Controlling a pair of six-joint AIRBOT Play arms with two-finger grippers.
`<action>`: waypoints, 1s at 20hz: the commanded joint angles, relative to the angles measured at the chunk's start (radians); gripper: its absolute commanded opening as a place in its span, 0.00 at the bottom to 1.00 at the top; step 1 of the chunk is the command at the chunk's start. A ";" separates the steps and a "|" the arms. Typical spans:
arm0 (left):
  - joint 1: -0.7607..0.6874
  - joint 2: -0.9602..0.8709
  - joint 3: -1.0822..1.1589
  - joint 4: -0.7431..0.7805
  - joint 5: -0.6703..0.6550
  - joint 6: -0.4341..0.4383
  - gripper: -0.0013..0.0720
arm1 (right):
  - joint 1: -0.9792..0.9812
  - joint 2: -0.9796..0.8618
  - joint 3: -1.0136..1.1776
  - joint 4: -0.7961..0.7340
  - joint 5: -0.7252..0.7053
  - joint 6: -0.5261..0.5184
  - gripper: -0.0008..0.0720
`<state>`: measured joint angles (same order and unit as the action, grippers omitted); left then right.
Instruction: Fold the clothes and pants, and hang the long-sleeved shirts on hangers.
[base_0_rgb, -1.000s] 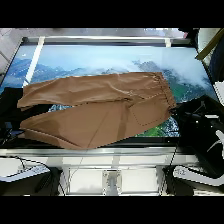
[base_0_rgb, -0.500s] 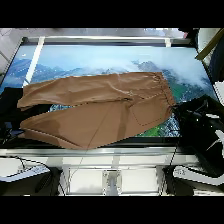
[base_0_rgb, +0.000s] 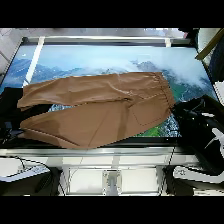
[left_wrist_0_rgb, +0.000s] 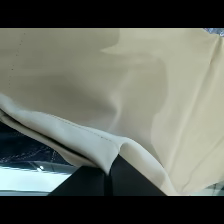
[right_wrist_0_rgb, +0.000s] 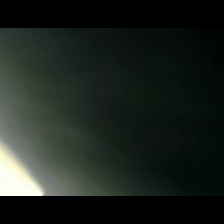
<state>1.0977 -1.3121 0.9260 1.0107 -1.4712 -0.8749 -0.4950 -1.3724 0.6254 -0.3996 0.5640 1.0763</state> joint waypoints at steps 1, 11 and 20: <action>0.000 0.001 0.037 0.002 0.005 -0.004 0.03 | 0.006 0.004 0.034 -0.003 0.060 0.000 0.05; 0.000 0.059 0.310 -0.002 -0.007 -0.158 0.03 | -0.137 0.488 0.079 -0.407 0.609 0.215 0.05; -0.009 0.085 0.404 -0.002 0.072 -0.267 0.03 | -0.233 0.749 0.079 -0.620 0.848 0.332 0.05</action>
<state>1.1137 -1.2232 1.2907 1.0100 -1.4555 -1.0779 -0.7147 -0.6586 0.7040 -0.9680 1.3838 1.3708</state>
